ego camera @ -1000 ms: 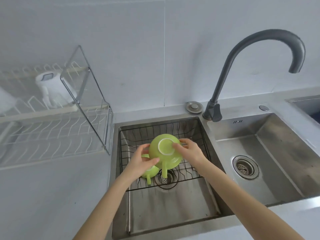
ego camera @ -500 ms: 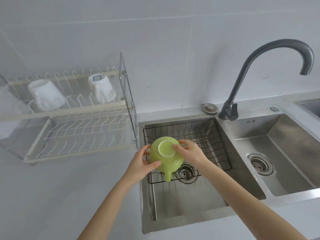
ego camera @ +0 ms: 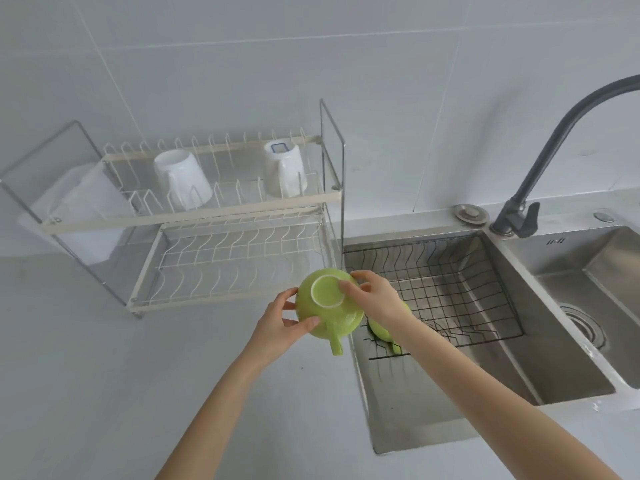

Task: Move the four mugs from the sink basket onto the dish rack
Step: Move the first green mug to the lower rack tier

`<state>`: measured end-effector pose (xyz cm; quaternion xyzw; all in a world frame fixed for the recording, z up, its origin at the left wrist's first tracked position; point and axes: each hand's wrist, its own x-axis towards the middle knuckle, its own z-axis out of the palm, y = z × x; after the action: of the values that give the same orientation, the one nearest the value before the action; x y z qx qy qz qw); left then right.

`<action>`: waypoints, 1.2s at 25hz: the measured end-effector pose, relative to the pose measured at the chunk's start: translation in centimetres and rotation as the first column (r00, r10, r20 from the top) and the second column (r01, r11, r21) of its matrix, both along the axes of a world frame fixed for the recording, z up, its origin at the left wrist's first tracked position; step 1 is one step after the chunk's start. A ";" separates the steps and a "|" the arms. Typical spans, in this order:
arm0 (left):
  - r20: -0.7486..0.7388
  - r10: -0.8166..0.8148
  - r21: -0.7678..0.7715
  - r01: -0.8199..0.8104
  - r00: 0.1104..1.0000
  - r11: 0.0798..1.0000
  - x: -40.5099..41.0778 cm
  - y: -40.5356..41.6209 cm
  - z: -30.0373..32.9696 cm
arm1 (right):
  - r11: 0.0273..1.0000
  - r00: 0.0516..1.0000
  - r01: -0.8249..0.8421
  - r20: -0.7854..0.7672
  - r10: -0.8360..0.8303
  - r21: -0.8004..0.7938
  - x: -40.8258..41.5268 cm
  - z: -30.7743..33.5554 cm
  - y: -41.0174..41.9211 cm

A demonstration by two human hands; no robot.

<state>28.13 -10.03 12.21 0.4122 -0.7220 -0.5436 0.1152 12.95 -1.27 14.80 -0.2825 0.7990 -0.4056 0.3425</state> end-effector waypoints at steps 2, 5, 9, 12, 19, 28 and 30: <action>0.001 0.004 0.000 -0.004 1.000 1.000 1.0 -1.4 0.1 | 0.999 1.000 0.026 0.012 -0.025 -0.024 1.3 0.0 -1.6; 0.003 0.017 0.005 -0.017 1.000 1.000 1.6 -3.8 0.1 | 0.998 0.999 0.044 0.031 -0.043 -0.047 2.1 -0.1 -3.7; 0.014 0.007 0.005 -0.008 1.000 1.000 1.1 -7.1 0.0 | 0.997 0.997 0.060 0.054 -0.058 -0.046 2.1 -0.1 -6.8; 0.036 -0.005 0.004 0.005 0.999 1.000 0.1 -9.7 -0.2 | 0.997 0.997 0.070 0.049 -0.068 -0.035 1.5 -0.2 -9.3; 0.047 0.033 0.050 -0.035 0.998 0.998 -2.4 -15.0 -0.8 | 0.993 0.993 0.118 0.028 -0.118 0.002 0.0 -1.6 -14.7; 0.067 0.071 0.049 -0.075 0.995 0.996 -5.3 -17.2 -2.3 | 0.983 0.987 0.162 0.006 -0.163 0.086 -1.9 -4.1 -18.7; 0.093 0.068 0.035 -0.072 0.993 0.997 -5.5 -17.4 -2.4 | 0.983 0.988 0.152 -0.018 -0.151 0.103 -1.8 -4.3 -19.0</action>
<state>22.65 -27.41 9.81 0.4640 -0.7011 -0.5334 0.0930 11.11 -20.24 10.49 -0.2048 0.8399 -0.3870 0.3206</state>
